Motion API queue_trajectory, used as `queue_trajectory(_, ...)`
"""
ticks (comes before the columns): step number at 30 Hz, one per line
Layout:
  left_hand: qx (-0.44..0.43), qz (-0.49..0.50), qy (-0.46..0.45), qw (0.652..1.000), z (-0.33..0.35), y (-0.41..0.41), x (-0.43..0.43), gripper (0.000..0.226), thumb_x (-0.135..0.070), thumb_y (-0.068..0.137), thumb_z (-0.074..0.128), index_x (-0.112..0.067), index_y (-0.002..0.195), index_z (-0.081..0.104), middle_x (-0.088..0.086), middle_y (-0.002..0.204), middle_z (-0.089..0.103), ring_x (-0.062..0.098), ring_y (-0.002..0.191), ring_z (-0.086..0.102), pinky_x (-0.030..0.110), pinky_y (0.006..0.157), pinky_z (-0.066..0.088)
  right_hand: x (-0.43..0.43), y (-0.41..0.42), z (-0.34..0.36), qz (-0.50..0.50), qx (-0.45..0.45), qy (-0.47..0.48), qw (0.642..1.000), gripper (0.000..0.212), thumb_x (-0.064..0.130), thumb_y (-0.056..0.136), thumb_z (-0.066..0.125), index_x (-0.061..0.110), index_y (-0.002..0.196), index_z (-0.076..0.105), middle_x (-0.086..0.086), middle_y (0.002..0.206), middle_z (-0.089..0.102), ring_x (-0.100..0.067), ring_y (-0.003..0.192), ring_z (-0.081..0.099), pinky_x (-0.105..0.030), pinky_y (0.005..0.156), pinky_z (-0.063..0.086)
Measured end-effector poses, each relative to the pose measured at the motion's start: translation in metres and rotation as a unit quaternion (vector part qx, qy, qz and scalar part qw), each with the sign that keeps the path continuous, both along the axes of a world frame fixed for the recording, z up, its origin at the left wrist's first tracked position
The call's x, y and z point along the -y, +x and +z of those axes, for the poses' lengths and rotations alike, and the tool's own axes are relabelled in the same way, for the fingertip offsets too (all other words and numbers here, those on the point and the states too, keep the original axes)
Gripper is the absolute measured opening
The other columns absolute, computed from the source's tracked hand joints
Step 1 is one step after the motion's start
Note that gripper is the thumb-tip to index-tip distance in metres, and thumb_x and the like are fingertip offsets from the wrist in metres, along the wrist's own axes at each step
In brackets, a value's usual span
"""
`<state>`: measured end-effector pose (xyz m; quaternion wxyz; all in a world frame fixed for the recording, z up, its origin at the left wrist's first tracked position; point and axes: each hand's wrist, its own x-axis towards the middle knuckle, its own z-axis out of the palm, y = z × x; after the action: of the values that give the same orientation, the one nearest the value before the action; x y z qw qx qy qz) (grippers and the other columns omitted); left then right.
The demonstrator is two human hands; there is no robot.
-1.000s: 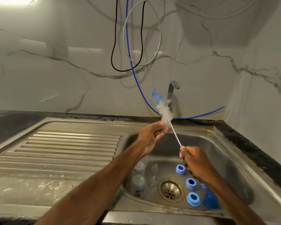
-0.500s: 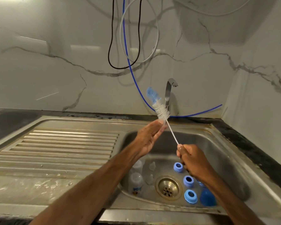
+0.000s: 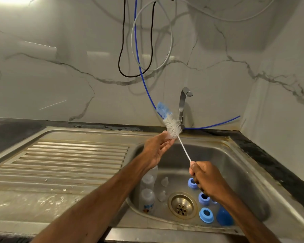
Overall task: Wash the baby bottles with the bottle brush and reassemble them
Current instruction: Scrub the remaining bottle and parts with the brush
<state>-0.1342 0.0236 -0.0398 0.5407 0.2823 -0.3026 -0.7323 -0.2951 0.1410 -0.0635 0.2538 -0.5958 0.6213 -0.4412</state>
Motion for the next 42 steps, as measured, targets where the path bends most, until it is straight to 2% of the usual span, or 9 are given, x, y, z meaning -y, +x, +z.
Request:
queue_trajectory(7,0.03,-0.05,-0.049,0.997,-0.002,-0.009,-0.008,0.024,0.001,0.091,0.07,0.002,0.115,0.069,0.017,0.114,0.074,0.022,0.098,0.075,0.025,0.086,0.061,0.0,0.0,0.003,-0.011,-0.004,-0.019,1.0,0.043,0.021,0.107,0.045,0.006,0.07,0.06,0.002,0.049,0.046,-0.002,0.037,0.04,-0.015,0.041,0.032)
queue_trajectory(12,0.038,-0.007,-0.028,0.999,0.001,0.002,-0.002,0.035,-0.01,0.089,0.077,0.001,0.121,0.069,0.018,0.118,0.074,0.027,0.112,0.072,0.033,0.094,0.059,0.0,-0.002,0.006,0.0,0.041,-0.004,0.999,0.041,0.022,0.107,0.044,0.005,0.073,0.06,-0.005,0.052,0.044,-0.005,0.037,0.036,-0.015,0.038,0.03)
queue_trajectory(17,0.018,0.107,0.002,0.994,-0.003,0.009,0.006,0.027,-0.006,0.085,0.078,-0.002,0.111,0.073,0.016,0.106,0.077,0.025,0.102,0.075,0.039,0.1,0.057,-0.001,0.003,-0.001,0.017,-0.002,0.0,1.0,0.043,0.021,0.106,0.046,0.01,0.067,0.058,0.007,0.043,0.043,-0.001,0.035,0.036,-0.012,0.038,0.028)
queue_trajectory(21,0.016,0.005,-0.036,0.999,-0.002,-0.002,-0.005,0.032,-0.005,0.091,0.071,-0.001,0.123,0.068,0.017,0.115,0.075,0.027,0.11,0.073,0.041,0.108,0.051,0.004,0.001,0.002,-0.013,0.006,-0.005,1.0,0.043,0.023,0.107,0.044,0.008,0.069,0.059,0.002,0.047,0.045,-0.003,0.036,0.038,-0.015,0.038,0.031)
queue_trajectory(24,0.012,-0.022,-0.047,0.999,0.002,-0.014,-0.011,0.032,-0.002,0.091,0.07,0.002,0.123,0.068,0.019,0.117,0.074,0.028,0.109,0.073,0.037,0.102,0.055,0.006,-0.001,0.005,-0.028,0.025,-0.009,0.999,0.043,0.025,0.107,0.042,0.006,0.072,0.058,-0.005,0.051,0.044,-0.007,0.036,0.038,-0.016,0.039,0.031)
queue_trajectory(29,0.005,0.104,0.002,0.995,-0.001,0.011,0.011,0.025,-0.004,0.086,0.077,0.004,0.109,0.072,0.022,0.108,0.075,0.032,0.101,0.075,0.04,0.093,0.06,0.0,0.003,-0.002,0.022,-0.031,0.012,0.999,0.044,0.021,0.107,0.044,0.01,0.066,0.057,0.006,0.043,0.043,-0.002,0.035,0.037,-0.013,0.039,0.029)
queue_trajectory(34,0.054,-0.038,-0.046,0.997,0.003,-0.012,-0.013,0.03,-0.001,0.093,0.069,0.012,0.119,0.067,0.026,0.116,0.072,0.034,0.111,0.071,0.029,0.087,0.061,0.004,0.003,0.007,-0.019,0.023,-0.003,1.0,0.042,0.023,0.107,0.043,0.006,0.072,0.057,-0.004,0.05,0.043,-0.007,0.035,0.036,-0.018,0.036,0.029)
queue_trajectory(40,0.003,0.048,0.001,0.999,0.003,0.007,0.006,0.023,-0.001,0.095,0.065,0.007,0.116,0.067,0.021,0.105,0.076,0.031,0.101,0.074,0.031,0.083,0.063,-0.003,0.002,0.0,0.012,-0.012,0.024,1.0,0.043,0.022,0.107,0.044,0.01,0.068,0.057,0.006,0.045,0.043,-0.001,0.034,0.035,-0.014,0.037,0.028)
queue_trajectory(42,0.02,0.004,-0.016,1.0,0.002,0.008,-0.002,0.027,-0.002,0.096,0.063,0.006,0.122,0.065,0.02,0.11,0.075,0.029,0.105,0.074,0.03,0.086,0.062,0.0,0.003,0.001,0.005,-0.004,0.024,1.0,0.043,0.022,0.107,0.044,0.008,0.069,0.058,0.005,0.046,0.044,-0.001,0.034,0.036,-0.013,0.037,0.029)
